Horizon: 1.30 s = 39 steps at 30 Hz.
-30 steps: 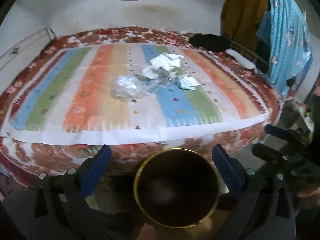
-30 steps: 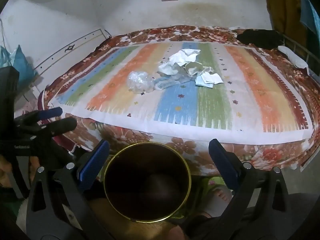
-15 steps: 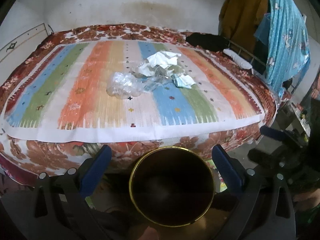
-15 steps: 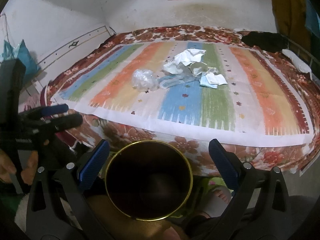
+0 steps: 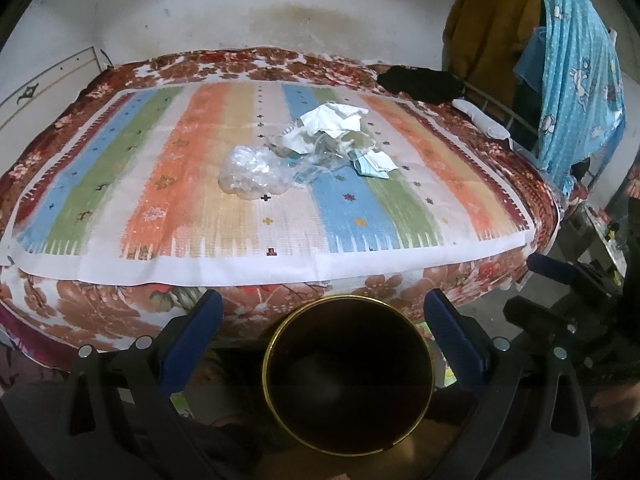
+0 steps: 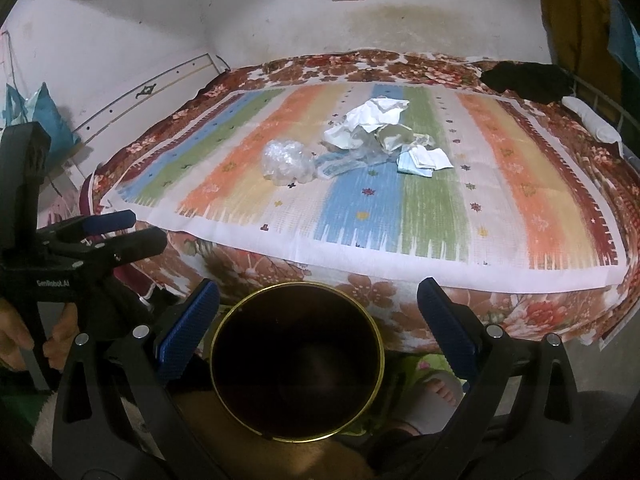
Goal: Collect trash
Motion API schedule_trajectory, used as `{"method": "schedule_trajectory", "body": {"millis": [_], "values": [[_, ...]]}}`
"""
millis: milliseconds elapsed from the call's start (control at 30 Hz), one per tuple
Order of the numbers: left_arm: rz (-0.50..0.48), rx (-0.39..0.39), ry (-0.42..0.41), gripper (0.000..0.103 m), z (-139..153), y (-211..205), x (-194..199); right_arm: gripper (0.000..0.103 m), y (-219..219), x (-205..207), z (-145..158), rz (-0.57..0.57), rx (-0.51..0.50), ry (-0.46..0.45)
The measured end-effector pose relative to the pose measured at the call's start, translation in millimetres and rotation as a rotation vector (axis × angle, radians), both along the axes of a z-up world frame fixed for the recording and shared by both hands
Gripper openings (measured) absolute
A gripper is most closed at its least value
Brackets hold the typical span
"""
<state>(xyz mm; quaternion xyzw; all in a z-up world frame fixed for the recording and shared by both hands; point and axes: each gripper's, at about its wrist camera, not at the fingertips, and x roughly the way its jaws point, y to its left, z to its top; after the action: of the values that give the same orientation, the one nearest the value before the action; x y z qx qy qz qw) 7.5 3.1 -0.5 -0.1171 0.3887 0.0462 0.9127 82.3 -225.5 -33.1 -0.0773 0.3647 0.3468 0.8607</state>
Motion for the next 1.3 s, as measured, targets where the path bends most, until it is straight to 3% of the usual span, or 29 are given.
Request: {"method": "schedule_trajectory", "body": {"millis": [100,300,867,1300], "values": [[0.017,0.015,0.001,0.097,-1,1,-1,0.094,0,0,0,0.003,0.000,0.002],[0.023,-0.026,0.003,0.097,-1,8,-2,0.094,-1,2,1,-0.011,0.000,0.010],[0.056,0.011,0.037,0.097,-3,7,7,0.094,5,10,5,0.005,0.013,0.010],[0.142,-0.046,0.085,0.097,12,40,54,0.094,32,61,21,0.012,-0.034,-0.014]]}}
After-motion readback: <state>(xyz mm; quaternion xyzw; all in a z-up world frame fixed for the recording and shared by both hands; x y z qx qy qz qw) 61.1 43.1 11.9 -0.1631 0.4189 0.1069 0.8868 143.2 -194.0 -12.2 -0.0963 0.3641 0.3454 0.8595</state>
